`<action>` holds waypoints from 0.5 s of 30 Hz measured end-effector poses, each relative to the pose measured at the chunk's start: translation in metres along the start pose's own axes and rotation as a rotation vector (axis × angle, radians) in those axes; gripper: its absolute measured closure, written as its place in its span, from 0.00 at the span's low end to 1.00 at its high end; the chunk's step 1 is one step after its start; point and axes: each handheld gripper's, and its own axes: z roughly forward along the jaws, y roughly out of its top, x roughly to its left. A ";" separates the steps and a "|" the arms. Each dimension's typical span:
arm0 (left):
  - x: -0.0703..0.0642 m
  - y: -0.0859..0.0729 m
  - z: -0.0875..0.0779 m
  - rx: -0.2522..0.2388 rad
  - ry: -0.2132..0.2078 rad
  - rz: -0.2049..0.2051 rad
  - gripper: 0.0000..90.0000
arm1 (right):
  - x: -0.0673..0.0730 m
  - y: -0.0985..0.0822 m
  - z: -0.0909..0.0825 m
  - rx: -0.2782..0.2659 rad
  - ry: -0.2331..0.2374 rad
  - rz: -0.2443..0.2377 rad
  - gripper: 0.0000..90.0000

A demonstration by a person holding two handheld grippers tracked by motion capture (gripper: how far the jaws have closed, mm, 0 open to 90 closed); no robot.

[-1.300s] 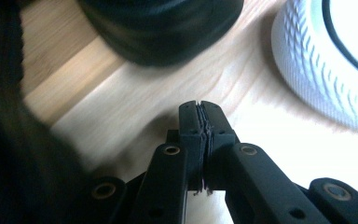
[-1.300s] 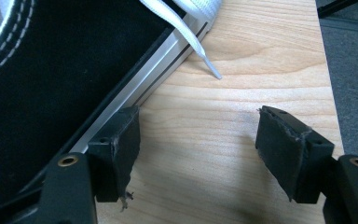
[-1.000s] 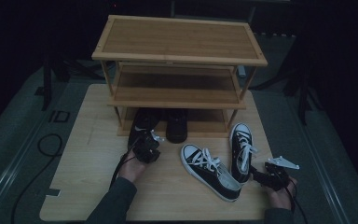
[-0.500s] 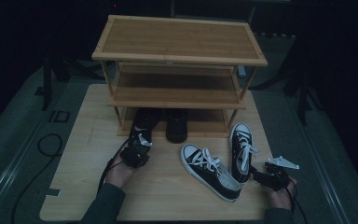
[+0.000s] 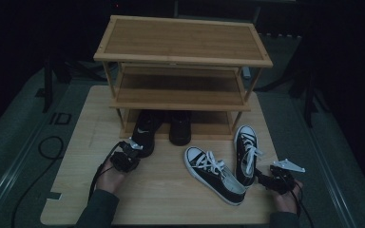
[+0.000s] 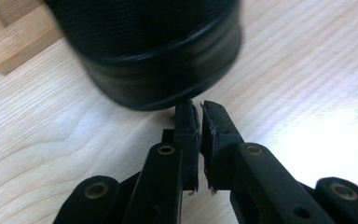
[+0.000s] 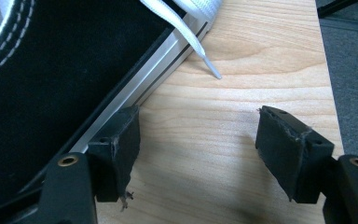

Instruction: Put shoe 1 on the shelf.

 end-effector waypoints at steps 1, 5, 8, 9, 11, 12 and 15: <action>0.000 0.000 0.000 0.000 0.000 0.000 0.95 | 0.000 0.000 0.000 0.000 0.000 0.000 0.34; 0.008 0.001 0.005 -0.003 0.015 -0.024 0.96 | 0.000 0.000 0.000 0.000 0.000 0.000 0.34; 0.010 0.004 0.006 -0.005 0.024 -0.030 0.96 | 0.000 0.000 0.000 0.000 0.000 0.000 0.34; 0.010 0.005 0.007 -0.009 0.024 -0.037 0.97 | 0.000 0.000 0.000 0.000 0.000 0.000 0.34; 0.011 0.006 0.008 -0.012 0.024 -0.040 0.97 | 0.000 0.000 0.000 0.000 0.000 0.000 0.34; 0.012 0.009 0.010 -0.016 0.027 -0.049 0.97 | 0.000 0.000 0.000 0.000 0.000 0.000 0.34; 0.013 0.011 0.012 -0.022 0.032 -0.058 0.98 | 0.000 0.000 0.000 0.000 0.000 0.000 0.34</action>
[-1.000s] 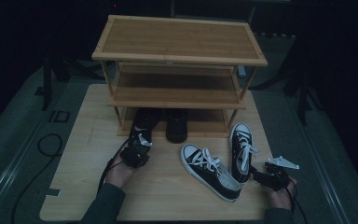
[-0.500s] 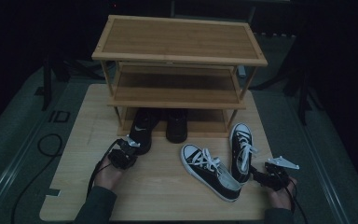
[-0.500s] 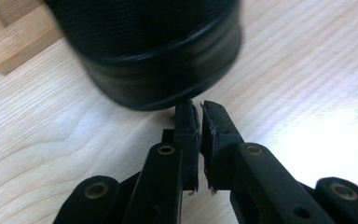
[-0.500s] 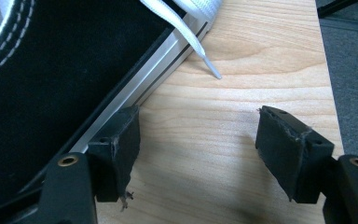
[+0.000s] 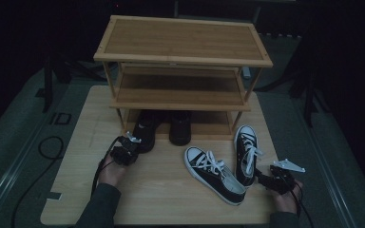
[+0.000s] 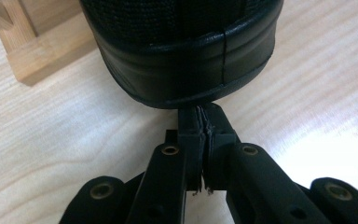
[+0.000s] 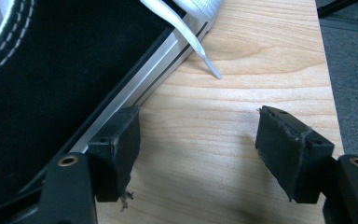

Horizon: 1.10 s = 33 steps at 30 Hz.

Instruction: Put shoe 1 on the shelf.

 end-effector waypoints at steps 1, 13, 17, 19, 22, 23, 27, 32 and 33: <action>0.002 0.003 0.002 -0.001 0.007 -0.011 0.98 | 0.000 0.000 0.000 0.000 0.000 0.000 0.34; -0.008 0.027 0.009 -0.019 0.013 0.021 1.00 | 0.000 0.000 0.000 0.000 0.000 0.000 0.34; -0.021 0.037 0.018 -0.007 0.000 0.054 1.00 | 0.000 0.000 0.000 0.000 0.000 0.001 0.34; -0.027 0.040 0.022 0.002 -0.009 0.067 1.00 | 0.000 0.000 0.000 0.000 0.000 0.001 0.34; -0.030 0.043 0.024 -0.002 -0.011 0.073 1.00 | 0.000 0.000 0.000 0.000 0.001 0.001 0.34; -0.031 0.046 0.025 0.003 -0.018 0.077 1.00 | 0.000 0.000 0.000 0.000 0.001 0.001 0.34; -0.032 0.050 0.026 0.009 -0.025 0.078 1.00 | 0.000 0.000 0.000 0.000 0.001 0.001 0.34; -0.031 0.054 0.028 0.019 -0.027 0.080 1.00 | 0.000 0.000 0.000 0.000 0.001 0.000 0.34; -0.031 0.055 0.029 0.022 -0.029 0.080 1.00 | 0.000 0.000 0.000 0.000 0.001 0.001 0.34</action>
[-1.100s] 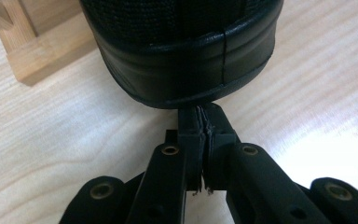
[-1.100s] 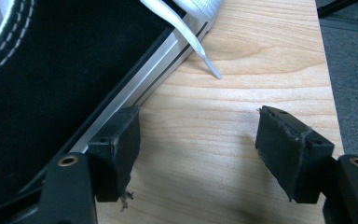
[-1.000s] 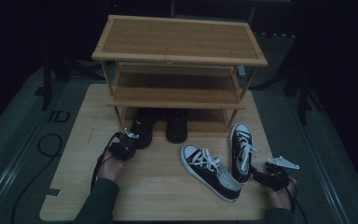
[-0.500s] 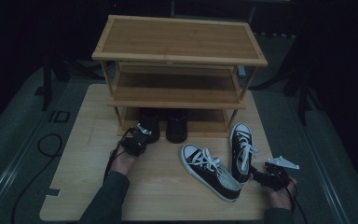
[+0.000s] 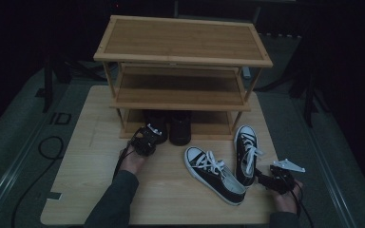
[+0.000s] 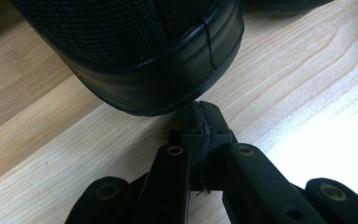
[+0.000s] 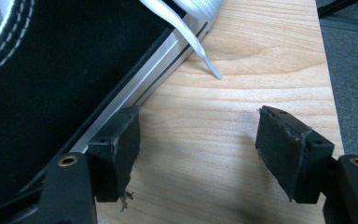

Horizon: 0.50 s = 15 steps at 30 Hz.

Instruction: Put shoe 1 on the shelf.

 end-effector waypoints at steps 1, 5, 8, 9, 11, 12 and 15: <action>0.000 0.001 0.001 -0.001 -0.001 -0.001 1.00 | 0.000 0.000 0.000 0.000 0.000 0.000 0.34; -0.001 0.003 0.003 -0.002 -0.005 0.000 1.00 | 0.000 0.000 0.000 0.000 0.000 0.000 0.34; -0.002 0.002 0.001 -0.006 -0.008 -0.001 0.98 | 0.000 0.000 0.000 0.000 0.000 0.000 0.34; -0.002 0.002 0.001 -0.006 -0.008 -0.001 0.96 | 0.000 0.000 0.000 0.000 0.000 0.000 0.34; -0.002 -0.001 -0.001 -0.009 -0.009 0.003 0.92 | 0.000 0.000 0.000 0.001 -0.003 0.001 0.32; 0.000 -0.005 -0.005 -0.018 -0.016 0.000 0.90 | 0.000 0.000 0.000 0.001 -0.003 0.001 0.32; 0.002 -0.010 -0.008 -0.030 -0.026 -0.008 0.83 | -0.001 0.000 0.000 0.001 -0.002 0.001 0.32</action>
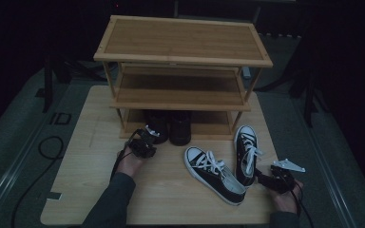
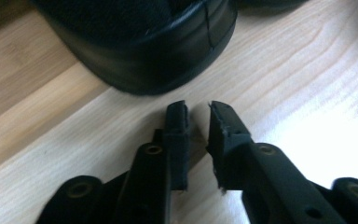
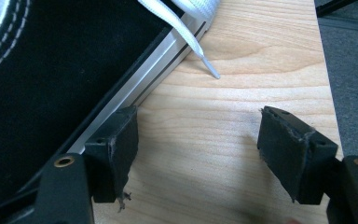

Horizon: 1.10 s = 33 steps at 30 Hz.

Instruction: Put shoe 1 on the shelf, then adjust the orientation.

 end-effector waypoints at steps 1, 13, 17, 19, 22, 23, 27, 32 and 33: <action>0.003 -0.006 -0.003 -0.009 -0.010 -0.011 0.81 | 0.000 0.000 0.000 0.000 0.000 -0.001 0.32; 0.018 -0.040 -0.021 -0.059 -0.024 -0.051 0.69 | 0.000 0.000 0.000 0.001 0.000 -0.002 0.32; 0.018 -0.048 -0.021 -0.067 -0.027 -0.054 0.66 | 0.000 0.000 0.000 0.001 0.001 -0.003 0.32; 0.018 -0.052 -0.022 -0.071 -0.028 -0.063 0.66 | 0.000 0.000 0.000 0.001 0.001 -0.002 0.32; 0.020 -0.056 -0.023 -0.072 -0.025 -0.068 0.66 | 0.000 0.000 0.000 0.000 0.001 -0.003 0.32; 0.021 -0.059 -0.023 -0.074 -0.018 -0.073 0.66 | 0.000 0.000 0.000 0.000 0.001 -0.004 0.32; 0.023 -0.063 -0.026 -0.089 -0.010 -0.082 0.66 | 0.000 0.000 0.000 0.001 0.001 -0.004 0.32; 0.022 -0.064 -0.027 -0.094 -0.002 -0.078 0.65 | -0.001 0.000 0.001 0.003 -0.006 0.001 0.29; 0.022 -0.064 -0.027 -0.097 -0.003 -0.080 0.65 | -0.001 0.000 0.001 0.004 -0.006 0.001 0.29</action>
